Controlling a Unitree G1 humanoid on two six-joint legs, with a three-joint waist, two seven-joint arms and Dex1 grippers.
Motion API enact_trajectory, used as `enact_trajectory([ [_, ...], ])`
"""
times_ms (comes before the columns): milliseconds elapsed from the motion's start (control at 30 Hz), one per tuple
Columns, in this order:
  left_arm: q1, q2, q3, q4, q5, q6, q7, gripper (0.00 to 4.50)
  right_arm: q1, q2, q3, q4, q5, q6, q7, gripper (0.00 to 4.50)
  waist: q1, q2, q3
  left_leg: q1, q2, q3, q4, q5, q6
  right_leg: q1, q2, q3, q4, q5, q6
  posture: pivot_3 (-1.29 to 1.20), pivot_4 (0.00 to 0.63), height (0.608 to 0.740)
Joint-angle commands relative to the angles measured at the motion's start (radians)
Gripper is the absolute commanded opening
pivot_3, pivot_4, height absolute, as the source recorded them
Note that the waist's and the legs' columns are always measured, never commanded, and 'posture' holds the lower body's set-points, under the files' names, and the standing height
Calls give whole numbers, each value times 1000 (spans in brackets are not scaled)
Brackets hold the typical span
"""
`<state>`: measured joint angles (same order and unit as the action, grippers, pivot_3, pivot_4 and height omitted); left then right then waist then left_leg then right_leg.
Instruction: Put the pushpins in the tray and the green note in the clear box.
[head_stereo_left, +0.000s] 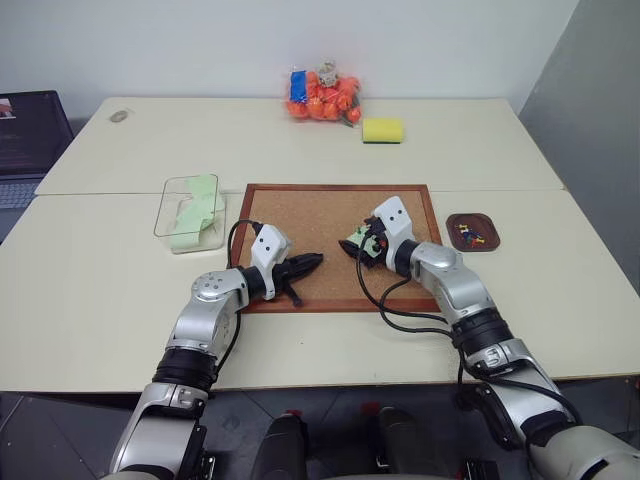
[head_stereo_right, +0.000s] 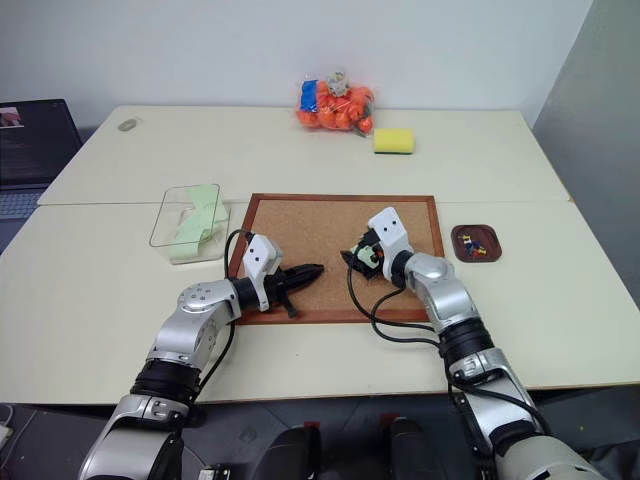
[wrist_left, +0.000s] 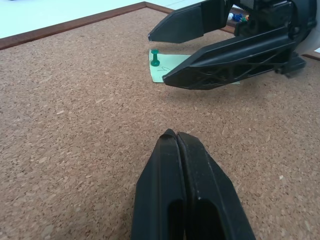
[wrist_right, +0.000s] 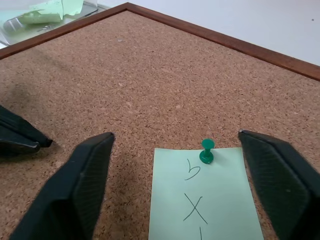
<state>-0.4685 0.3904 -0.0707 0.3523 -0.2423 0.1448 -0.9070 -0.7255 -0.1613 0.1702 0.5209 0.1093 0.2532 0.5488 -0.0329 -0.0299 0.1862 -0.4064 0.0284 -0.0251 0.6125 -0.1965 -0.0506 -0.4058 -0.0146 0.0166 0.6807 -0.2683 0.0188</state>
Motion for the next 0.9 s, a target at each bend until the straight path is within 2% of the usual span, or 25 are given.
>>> enact_trajectory([
  [33,18,10,9,-33,-2,8,-1,0,-37,19,-33,31,1,-44,-11,3231,0,0,0,0,0,0,0,0,0,0,0,0,0,0,0,0,150,740],
  [300,14,7,8,-51,-3,16,6,0,-74,40,-54,112,-13,-73,-25,1650,-2,0,0,0,0,0,0,0,0,0,0,0,0,0,0,0,150,740],
  [533,14,-2,8,-64,-3,21,16,0,-93,43,-66,151,-19,-88,-42,89,-2,0,0,0,0,0,0,0,0,0,0,0,0,0,0,0,150,740],
  [700,17,-6,6,-70,-4,22,24,0,-88,49,-73,139,-13,-89,-40,22,-2,0,0,0,0,0,0,0,0,0,0,0,0,0,0,0,150,740],
  [900,15,-6,9,-66,-6,24,29,0,-46,58,-98,19,45,-115,25,22,-1,0,0,0,0,0,0,0,0,0,0,0,0,0,0,0,150,740],
])
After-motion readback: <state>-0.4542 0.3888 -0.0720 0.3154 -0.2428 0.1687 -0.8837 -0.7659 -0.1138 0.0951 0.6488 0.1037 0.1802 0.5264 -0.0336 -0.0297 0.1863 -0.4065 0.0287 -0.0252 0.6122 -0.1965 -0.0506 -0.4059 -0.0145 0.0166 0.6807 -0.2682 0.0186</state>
